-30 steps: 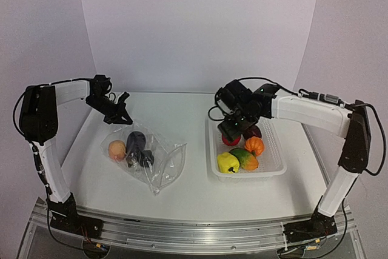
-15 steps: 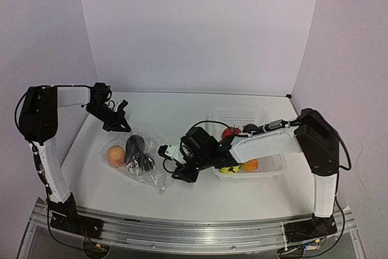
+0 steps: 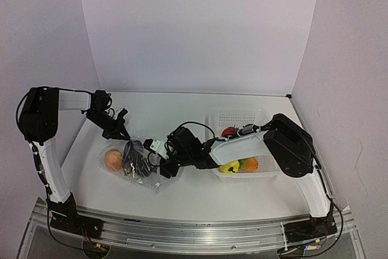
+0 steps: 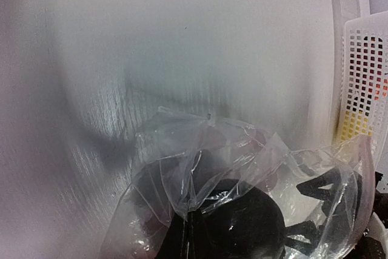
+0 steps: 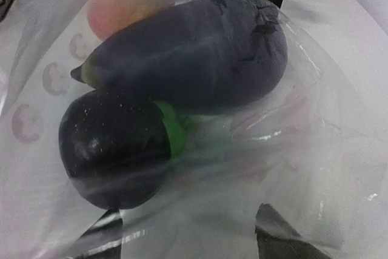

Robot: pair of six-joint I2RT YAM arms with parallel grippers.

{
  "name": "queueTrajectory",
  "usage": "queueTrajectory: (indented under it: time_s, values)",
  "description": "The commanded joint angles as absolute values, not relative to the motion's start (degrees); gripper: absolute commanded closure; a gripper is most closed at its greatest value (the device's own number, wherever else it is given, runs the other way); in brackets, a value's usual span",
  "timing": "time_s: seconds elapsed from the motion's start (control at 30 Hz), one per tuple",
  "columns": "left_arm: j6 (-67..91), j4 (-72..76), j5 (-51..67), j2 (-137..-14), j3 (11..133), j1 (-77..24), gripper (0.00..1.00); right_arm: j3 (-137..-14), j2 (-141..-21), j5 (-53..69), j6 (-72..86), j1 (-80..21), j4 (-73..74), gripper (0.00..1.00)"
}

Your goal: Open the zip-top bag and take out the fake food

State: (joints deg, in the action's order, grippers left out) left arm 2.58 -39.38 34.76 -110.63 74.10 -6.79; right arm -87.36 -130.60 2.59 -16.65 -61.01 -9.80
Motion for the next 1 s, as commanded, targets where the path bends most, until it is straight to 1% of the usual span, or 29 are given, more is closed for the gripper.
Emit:
queueTrajectory:
  time_s: [0.0, 0.27, 0.43, 0.5, 0.77, 0.87, 0.97]
  values:
    - [3.0, -38.7, 35.8, -110.3, 72.0, -6.7, 1.00, -93.5, -134.1, 8.0, -15.7, -61.1, -14.8, 0.25]
    - [3.4, -38.7, 36.3, -110.6, 72.0, -6.7, 1.00, -96.2, -135.8, 20.3, -15.1, -62.3, -15.5, 0.18]
    - [5.2, -38.8, 36.2, -110.8, 71.3, -6.7, 1.00, -98.0, -137.1, 22.9, -12.4, -63.2, -16.3, 0.16]
    - [7.2, -38.7, 36.3, -111.0, 70.9, -6.6, 1.00, -99.9, -138.8, 22.5, -11.7, -63.6, -16.6, 0.16]
    - [9.0, -37.7, 37.9, -111.4, 69.1, -6.6, 1.00, -106.8, -145.6, 14.0, -10.9, -64.1, -18.4, 0.13]
    - [9.0, -37.3, 38.1, -111.4, 68.8, -6.7, 1.00, -108.5, -147.1, 13.1, -10.5, -64.1, -18.6, 0.11]
    - [9.0, -37.1, 38.3, -111.3, 68.3, -6.7, 1.00, -110.2, -148.6, 13.7, -8.7, -64.1, -19.0, 0.13]
